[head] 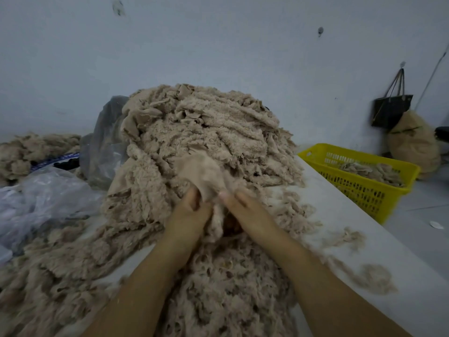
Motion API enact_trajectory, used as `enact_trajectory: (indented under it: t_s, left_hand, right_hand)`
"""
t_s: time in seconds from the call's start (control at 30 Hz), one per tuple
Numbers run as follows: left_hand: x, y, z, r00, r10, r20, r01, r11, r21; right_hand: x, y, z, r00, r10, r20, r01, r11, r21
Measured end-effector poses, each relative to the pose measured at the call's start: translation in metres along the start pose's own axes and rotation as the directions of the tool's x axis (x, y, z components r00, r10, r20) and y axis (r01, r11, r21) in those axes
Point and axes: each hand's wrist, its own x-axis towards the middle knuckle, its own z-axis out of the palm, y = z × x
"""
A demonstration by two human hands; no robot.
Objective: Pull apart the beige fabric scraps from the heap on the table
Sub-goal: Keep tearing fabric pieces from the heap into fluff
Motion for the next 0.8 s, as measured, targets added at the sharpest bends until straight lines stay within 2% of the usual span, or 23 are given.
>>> enact_trajectory:
  t_s: [0.07, 0.13, 0.17, 0.2, 0.23, 0.27, 0.3, 0.33, 0.37, 0.4, 0.43, 0.47, 0.5, 0.53, 0.57, 0.67, 0.73, 0.8]
  left_hand:
    - [-0.003, -0.006, 0.005, 0.99, 0.036, 0.137, -0.07, 0.964, 0.257]
    - [-0.005, -0.008, 0.008, 0.976, 0.064, 0.209, -0.124, 0.95, 0.287]
    - [-0.005, -0.008, 0.007, 0.979, 0.079, 0.19, -0.131, 0.952, 0.278]
    - [-0.003, -0.007, 0.004, 0.986, 0.096, 0.137, -0.132, 0.95, 0.282]
    - [-0.001, -0.006, 0.0, 0.991, 0.115, 0.07, -0.131, 0.941, 0.312]
    - [0.002, -0.008, -0.004, 0.99, 0.143, 0.008, -0.136, 0.925, 0.355]
    - [0.004, -0.011, -0.007, 0.985, 0.163, -0.048, -0.131, 0.906, 0.402]
    - [0.006, -0.013, -0.01, 0.983, 0.161, -0.087, -0.103, 0.88, 0.464]
    - [0.008, -0.016, -0.011, 0.985, 0.136, -0.105, -0.056, 0.83, 0.554]
    - [0.01, -0.019, -0.011, 0.99, 0.091, -0.106, 0.0, 0.757, 0.653]
    - [0.011, -0.022, -0.011, 0.994, 0.023, -0.104, 0.061, 0.676, 0.734]
    - [0.012, -0.024, -0.013, 0.994, -0.049, -0.1, 0.109, 0.603, 0.79]
    - [0.013, -0.026, -0.013, 0.99, -0.105, -0.097, 0.139, 0.547, 0.825]
    - [0.014, -0.027, -0.014, 0.988, -0.12, -0.096, 0.144, 0.515, 0.845]
    - [0.016, -0.027, -0.014, 0.991, -0.095, -0.096, 0.131, 0.511, 0.85]
    - [0.013, -0.023, -0.011, 0.991, 0.075, -0.11, 0.036, 0.642, 0.766]
    - [0.009, -0.018, -0.007, 0.984, 0.155, -0.09, -0.055, 0.74, 0.671]
    - [0.006, -0.013, -0.002, 0.979, 0.192, -0.071, -0.111, 0.789, 0.604]
  right_hand:
    - [0.002, 0.01, 0.008, 0.998, 0.06, -0.004, -0.06, 0.998, -0.002]
    - [0.004, 0.012, 0.007, 0.993, 0.111, -0.035, -0.109, 0.993, 0.041]
    - [0.006, 0.01, 0.002, 0.987, 0.135, -0.083, -0.127, 0.987, 0.097]
    - [0.009, 0.009, -0.007, 0.968, 0.152, -0.198, -0.106, 0.968, 0.228]
    - [0.012, 0.006, -0.021, 0.921, 0.193, -0.34, -0.031, 0.903, 0.429]
    - [0.014, 0.005, -0.038, 0.864, 0.227, -0.449, 0.128, 0.764, 0.632]
    - [0.016, 0.004, -0.054, 0.828, 0.25, -0.501, 0.299, 0.559, 0.773]
    - [0.016, 0.007, -0.062, 0.804, 0.3, -0.513, 0.387, 0.391, 0.835]
    - [0.014, 0.009, -0.065, 0.81, 0.338, -0.479, 0.361, 0.355, 0.862]
    - [0.013, 0.01, -0.06, 0.82, 0.365, -0.44, 0.26, 0.446, 0.856]
    - [0.015, 0.015, -0.051, 0.834, 0.364, -0.414, 0.116, 0.618, 0.777]
    - [0.013, 0.015, -0.039, 0.861, 0.319, -0.396, -0.014, 0.793, 0.608]
    - [0.012, 0.016, -0.028, 0.899, 0.239, -0.367, -0.103, 0.93, 0.352]
    - [0.013, 0.017, -0.018, 0.941, 0.149, -0.303, -0.121, 0.987, 0.109]
    - [0.013, 0.018, -0.01, 0.977, 0.064, -0.204, -0.083, 0.993, -0.087]
    - [0.01, 0.018, 0.004, 0.999, -0.018, 0.029, 0.027, 0.936, -0.351]
    - [0.009, 0.016, 0.009, 0.998, -0.05, 0.038, 0.061, 0.899, -0.434]
    - [0.007, 0.012, 0.008, 0.998, -0.065, -0.019, 0.051, 0.905, -0.422]
